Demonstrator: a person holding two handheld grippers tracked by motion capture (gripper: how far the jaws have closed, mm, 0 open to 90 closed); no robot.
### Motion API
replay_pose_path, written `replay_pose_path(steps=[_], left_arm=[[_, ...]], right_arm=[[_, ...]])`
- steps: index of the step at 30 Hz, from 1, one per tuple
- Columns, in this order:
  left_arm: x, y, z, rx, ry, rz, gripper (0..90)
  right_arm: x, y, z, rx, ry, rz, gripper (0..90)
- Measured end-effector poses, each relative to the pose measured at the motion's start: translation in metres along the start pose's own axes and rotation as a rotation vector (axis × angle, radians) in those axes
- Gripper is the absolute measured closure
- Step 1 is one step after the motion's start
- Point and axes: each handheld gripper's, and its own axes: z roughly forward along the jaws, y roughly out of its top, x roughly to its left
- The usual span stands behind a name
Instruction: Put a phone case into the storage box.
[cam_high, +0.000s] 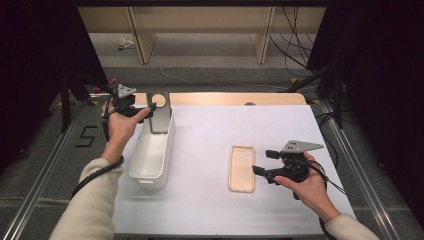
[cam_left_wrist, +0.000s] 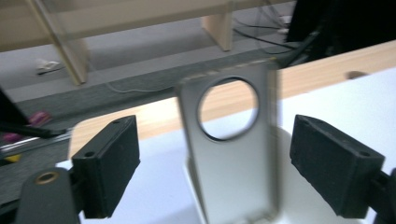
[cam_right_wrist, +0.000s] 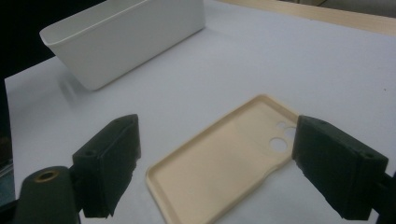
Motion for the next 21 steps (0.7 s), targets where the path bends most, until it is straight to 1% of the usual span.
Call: replay_pose_path(steps=[1,3,5,8,11,12,13,16,18,19,21], left_arm=[[-0.002,-0.001,-0.004,0.003,-0.013,0.016,15.9],[-0.009,-0.004,-0.017,0.008,-0.048,0.028,16.2],[-0.015,-0.007,-0.027,0.018,-0.066,0.006,15.0],[-0.026,-0.013,-0.042,0.011,-0.09,0.01,10.7],[-0.044,-0.02,-0.058,-0.001,-0.139,0.019,5.8],[-0.051,-0.024,-0.062,-0.005,-0.16,0.024,4.6],[-0.06,-0.028,-0.067,-0.017,-0.192,0.027,3.9],[-0.078,-0.039,-0.076,-0.043,-0.251,0.028,1.0],[-0.09,-0.048,-0.08,-0.039,-0.293,0.03,0.0],[-0.096,-0.053,-0.082,-0.035,-0.308,0.044,0.0],[-0.102,-0.06,-0.084,-0.029,-0.313,0.065,0.0]], right_arm=[[0.0,0.0,0.0,0.001,-0.001,0.0,16.3],[-0.001,0.0,0.001,0.002,-0.002,0.0,16.3],[-0.002,0.0,0.002,0.004,-0.007,0.001,16.3],[-0.003,0.0,0.003,0.009,-0.008,0.001,16.4],[-0.003,0.0,0.004,0.017,-0.006,0.0,16.4],[-0.003,0.0,0.005,0.02,-0.006,-0.001,16.3],[-0.003,0.0,0.005,0.022,-0.006,-0.001,16.4],[-0.004,0.001,0.005,0.024,-0.007,-0.003,16.4],[-0.004,0.001,0.005,0.026,-0.005,-0.003,16.4],[-0.004,0.0,0.006,0.028,-0.004,-0.004,16.3],[-0.004,0.0,0.007,0.03,0.0,-0.009,16.4]])
